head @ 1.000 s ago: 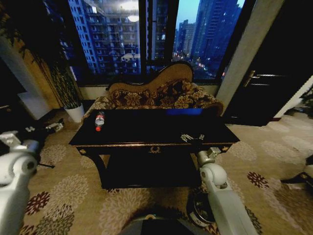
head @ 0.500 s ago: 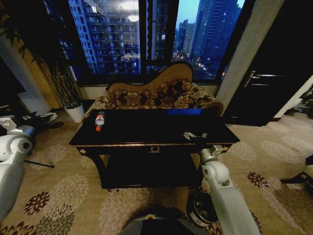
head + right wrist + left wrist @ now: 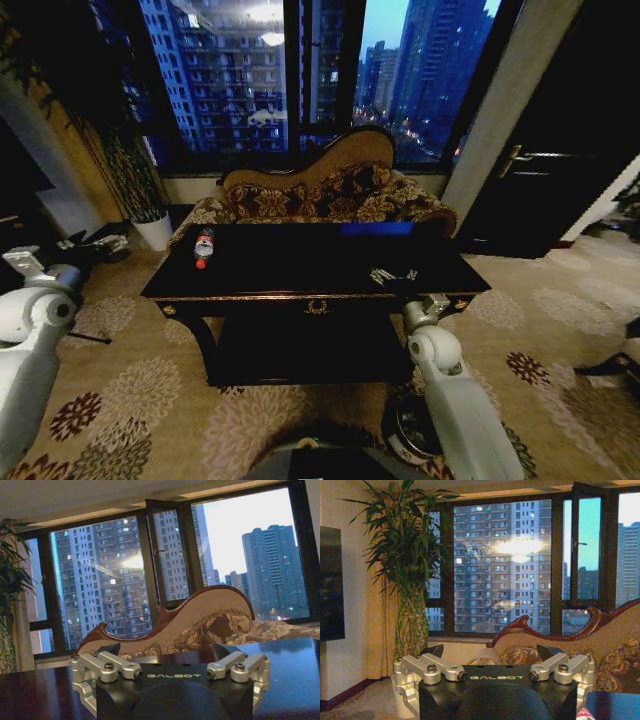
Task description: Move to the front of the table and place the trash on the table into the trash bin.
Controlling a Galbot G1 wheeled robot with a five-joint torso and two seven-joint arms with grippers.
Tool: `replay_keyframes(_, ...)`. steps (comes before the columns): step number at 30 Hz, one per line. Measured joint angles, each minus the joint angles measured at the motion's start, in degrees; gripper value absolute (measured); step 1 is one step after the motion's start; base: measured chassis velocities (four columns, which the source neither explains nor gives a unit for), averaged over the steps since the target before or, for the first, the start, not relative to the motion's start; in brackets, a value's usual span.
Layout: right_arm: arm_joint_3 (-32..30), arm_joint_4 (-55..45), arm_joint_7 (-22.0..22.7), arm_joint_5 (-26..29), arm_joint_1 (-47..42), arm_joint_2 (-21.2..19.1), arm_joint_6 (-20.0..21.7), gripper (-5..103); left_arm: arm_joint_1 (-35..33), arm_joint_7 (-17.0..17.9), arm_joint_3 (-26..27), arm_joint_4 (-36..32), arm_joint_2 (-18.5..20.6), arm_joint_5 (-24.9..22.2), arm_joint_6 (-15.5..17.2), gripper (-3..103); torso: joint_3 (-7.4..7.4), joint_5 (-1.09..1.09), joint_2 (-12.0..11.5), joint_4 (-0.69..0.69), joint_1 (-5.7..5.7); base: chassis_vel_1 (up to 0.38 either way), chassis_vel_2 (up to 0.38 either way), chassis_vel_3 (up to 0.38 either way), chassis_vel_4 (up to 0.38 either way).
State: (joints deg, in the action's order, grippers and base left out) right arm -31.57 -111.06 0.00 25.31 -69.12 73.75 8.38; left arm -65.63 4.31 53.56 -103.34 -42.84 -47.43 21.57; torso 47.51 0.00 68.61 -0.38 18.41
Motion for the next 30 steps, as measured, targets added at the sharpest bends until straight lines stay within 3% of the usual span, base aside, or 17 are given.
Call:
replay_keyframes(19,0.41,-0.53,0.00,-1.62,-0.88,0.36,-0.34,100,-2.76,0.05,1.05,-1.76,-1.26,0.33,-0.03,100,-0.01,0.00,0.01,0.03,-0.01,-0.049,0.052,0.051,-0.057)
replay_keyframes(25,0.57,-0.71,0.00,-1.62,-0.96,0.14,-0.26,100,0.65,0.09,-2.75,2.30,-0.52,0.36,0.71,100,0.00,-0.01,0.00,0.01,-0.01,0.000,0.000,0.000,0.000)
replay_keyframes(30,0.29,-0.80,0.00,-1.35,-1.33,-0.77,-0.24,100,6.94,1.53,-9.32,5.15,-0.32,-1.16,2.65,100,0.01,-0.01,0.00,0.00,0.02,0.000,0.000,0.000,0.000)
